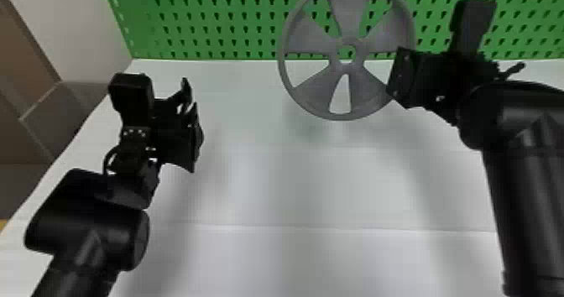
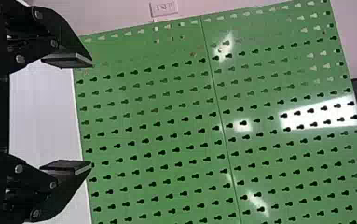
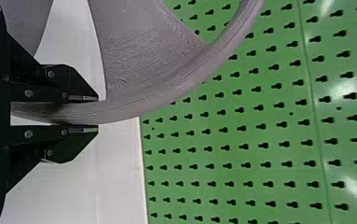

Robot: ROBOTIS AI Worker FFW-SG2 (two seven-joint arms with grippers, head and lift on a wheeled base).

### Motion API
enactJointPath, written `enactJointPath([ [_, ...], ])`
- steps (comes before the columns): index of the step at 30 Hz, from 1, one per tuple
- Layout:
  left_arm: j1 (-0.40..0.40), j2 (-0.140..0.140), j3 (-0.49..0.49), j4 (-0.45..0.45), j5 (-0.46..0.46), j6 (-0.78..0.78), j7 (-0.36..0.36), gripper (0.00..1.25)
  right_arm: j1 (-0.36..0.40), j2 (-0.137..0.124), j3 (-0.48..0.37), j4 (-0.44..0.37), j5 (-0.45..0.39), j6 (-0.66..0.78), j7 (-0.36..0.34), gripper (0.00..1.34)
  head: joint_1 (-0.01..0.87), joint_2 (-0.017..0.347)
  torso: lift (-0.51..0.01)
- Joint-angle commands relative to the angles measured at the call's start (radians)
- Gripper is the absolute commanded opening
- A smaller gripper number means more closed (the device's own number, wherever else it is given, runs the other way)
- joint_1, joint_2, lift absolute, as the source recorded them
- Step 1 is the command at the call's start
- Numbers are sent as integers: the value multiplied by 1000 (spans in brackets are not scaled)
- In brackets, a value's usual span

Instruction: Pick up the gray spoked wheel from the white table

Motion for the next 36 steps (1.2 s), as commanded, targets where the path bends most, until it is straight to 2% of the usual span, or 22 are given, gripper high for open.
enactJointPath([
  [1,4,-10,5,-4,-1,0,0,773,62,-5,12,-31,20,-142,0,245,779,86,-93],
  [10,4,-21,9,-4,11,-10,-1,775,137,-15,26,-45,26,-365,8,245,779,86,-93],
  [20,9,-35,23,-5,19,-28,-1,775,225,22,14,-54,89,-530,17,241,779,86,-93],
  [30,24,-49,54,-2,97,-74,-1,775,288,38,11,-44,126,-673,17,241,779,86,-93],
  [36,20,-50,75,22,151,-83,-86,773,303,35,18,-28,117,-705,17,241,779,86,-93],
])
